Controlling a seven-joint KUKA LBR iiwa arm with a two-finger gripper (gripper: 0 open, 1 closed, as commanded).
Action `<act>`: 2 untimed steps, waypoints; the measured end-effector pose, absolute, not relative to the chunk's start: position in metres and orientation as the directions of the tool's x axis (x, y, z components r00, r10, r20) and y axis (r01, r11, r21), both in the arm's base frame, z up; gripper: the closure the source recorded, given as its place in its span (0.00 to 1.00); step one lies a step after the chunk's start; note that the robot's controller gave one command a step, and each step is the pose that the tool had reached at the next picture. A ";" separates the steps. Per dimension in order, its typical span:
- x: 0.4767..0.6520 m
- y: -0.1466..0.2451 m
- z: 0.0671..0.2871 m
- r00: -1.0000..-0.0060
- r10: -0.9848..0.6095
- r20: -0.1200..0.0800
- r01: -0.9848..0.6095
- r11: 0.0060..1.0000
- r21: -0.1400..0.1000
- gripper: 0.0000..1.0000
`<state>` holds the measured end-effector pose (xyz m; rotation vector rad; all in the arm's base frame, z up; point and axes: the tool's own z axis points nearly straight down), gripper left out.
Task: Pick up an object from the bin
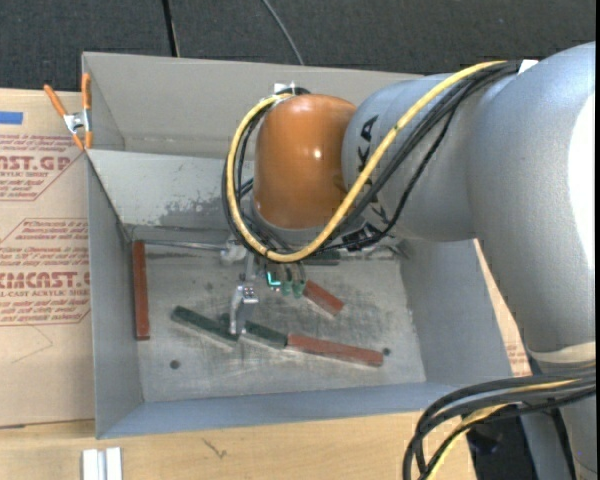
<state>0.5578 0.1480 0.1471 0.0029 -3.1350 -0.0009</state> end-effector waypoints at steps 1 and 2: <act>0.560 0.147 0.152 -1.000 -0.001 -0.001 -0.001 1.000 0.002 0.00; 0.537 0.146 0.078 -1.000 0.018 -0.018 0.018 1.000 0.007 1.00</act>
Offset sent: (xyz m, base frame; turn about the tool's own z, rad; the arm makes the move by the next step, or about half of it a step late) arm -0.0261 -0.0038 -0.0738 0.0197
